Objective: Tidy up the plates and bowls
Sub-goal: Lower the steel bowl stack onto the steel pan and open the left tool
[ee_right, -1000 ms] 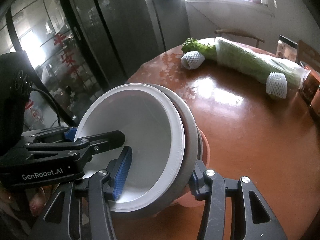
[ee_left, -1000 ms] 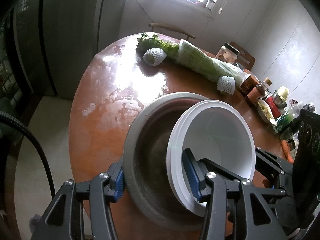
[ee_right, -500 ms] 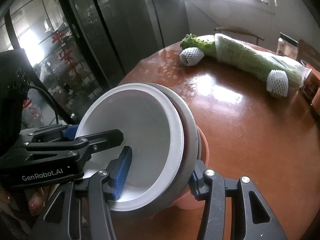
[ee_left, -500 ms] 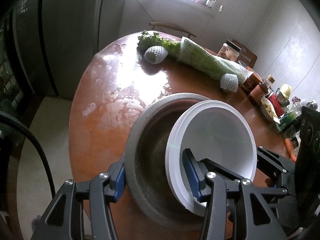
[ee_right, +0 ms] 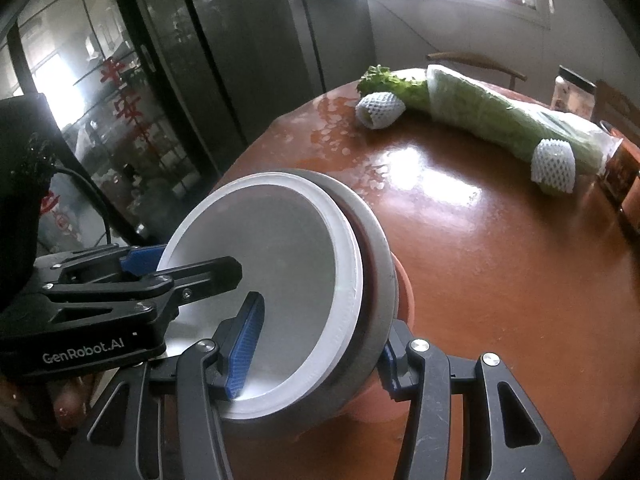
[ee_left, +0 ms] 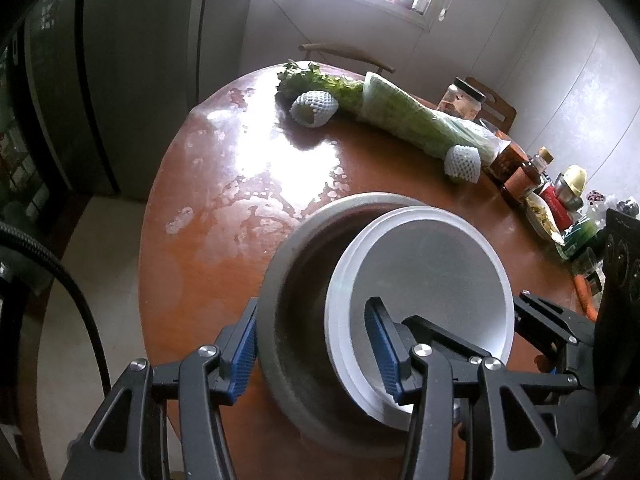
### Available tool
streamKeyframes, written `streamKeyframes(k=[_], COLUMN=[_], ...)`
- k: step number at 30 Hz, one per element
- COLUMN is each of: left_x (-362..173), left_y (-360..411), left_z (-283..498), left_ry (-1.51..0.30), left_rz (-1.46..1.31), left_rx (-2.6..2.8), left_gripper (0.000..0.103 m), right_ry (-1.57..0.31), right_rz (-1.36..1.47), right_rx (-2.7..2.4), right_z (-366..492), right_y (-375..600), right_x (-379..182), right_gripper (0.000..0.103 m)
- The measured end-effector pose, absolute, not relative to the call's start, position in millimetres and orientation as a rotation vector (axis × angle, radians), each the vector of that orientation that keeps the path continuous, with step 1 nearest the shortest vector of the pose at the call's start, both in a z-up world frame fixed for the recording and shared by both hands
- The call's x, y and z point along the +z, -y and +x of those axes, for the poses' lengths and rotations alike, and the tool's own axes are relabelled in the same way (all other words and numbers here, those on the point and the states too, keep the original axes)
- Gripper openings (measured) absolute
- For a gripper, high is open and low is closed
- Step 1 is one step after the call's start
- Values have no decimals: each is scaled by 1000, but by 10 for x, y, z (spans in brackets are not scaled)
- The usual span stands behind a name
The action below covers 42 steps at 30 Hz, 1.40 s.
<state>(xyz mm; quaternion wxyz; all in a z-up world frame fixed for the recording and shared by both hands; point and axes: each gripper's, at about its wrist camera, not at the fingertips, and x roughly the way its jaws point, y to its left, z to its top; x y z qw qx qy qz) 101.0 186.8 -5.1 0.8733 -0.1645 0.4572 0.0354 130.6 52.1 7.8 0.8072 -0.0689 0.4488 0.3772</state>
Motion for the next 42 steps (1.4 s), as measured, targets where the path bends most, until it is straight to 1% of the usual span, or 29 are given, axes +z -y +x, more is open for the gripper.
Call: streamKeyframes(k=[42], left_x=[-38], left_y=[-1838], left_z=[929], left_ry=[-943], left_rz=[-312], left_rx=[102], left_gripper=[52], right_ry=[-918], right_rz=[-179], right_rx=[754], right_z=[1282], right_y=[-485], right_x=[118], right_gripper=[53])
